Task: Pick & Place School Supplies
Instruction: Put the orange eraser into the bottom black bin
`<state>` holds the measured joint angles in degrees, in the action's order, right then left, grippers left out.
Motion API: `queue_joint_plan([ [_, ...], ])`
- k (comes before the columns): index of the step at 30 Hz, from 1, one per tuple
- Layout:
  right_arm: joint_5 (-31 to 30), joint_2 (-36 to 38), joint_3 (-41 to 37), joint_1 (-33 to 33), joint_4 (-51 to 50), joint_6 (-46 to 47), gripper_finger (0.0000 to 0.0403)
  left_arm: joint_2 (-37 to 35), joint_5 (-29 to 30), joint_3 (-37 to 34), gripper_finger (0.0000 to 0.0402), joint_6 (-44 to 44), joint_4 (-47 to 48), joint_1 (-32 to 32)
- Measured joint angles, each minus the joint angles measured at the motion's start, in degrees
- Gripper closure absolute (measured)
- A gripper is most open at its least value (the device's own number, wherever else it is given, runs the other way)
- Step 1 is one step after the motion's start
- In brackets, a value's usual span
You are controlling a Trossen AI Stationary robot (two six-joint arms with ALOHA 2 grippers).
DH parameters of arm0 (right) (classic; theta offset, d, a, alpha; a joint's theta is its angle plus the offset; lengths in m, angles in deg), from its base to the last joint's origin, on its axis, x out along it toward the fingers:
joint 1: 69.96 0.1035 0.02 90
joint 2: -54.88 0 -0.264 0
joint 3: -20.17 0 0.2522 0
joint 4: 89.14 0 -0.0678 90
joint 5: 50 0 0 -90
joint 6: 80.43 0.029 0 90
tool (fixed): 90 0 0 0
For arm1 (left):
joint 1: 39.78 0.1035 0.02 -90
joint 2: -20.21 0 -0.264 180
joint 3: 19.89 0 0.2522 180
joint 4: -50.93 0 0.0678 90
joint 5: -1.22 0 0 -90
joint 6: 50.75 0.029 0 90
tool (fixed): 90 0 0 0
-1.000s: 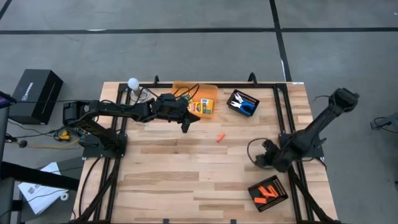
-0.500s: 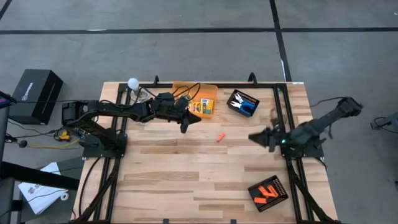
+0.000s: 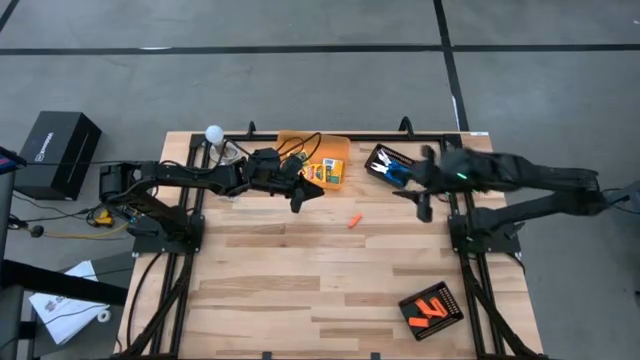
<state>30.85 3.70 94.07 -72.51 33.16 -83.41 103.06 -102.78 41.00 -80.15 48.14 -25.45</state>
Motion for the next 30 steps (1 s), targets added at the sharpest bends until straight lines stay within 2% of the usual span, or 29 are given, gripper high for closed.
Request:
queue_joint_plan([
  [6, 16.7, -17.6, 10.4, -11.1, -9.5, -22.4, 0.0242, 0.0, 0.2, 0.0, 0.032, 0.4, 0.1, 0.0],
  [11, 18.2, -31.0, 18.0, -13.6, -15.9, -38.2, 0.0251, 0.0, 1.1, 0.0, 0.032, 0.9, 0.2, 0.3],
  [15, 19.9, -38.4, 21.4, -12.1, -13.8, -39.9, 0.0252, 0.0, 2.1, 0.0, 0.032, 2.5, 1.9, 1.0],
  [22, 22.6, -44.0, 22.4, -11.7, -14.6, -39.5, 0.0239, 0.0, 6.6, 0.0, 0.032, 7.2, 6.7, 6.0],
  [30, 22.8, -47.1, 22.1, -11.6, -16.0, -39.5, 0.0233, -2.3, 7.1, 0.0, 0.0306, 12.5, 9.0, 13.6],
])
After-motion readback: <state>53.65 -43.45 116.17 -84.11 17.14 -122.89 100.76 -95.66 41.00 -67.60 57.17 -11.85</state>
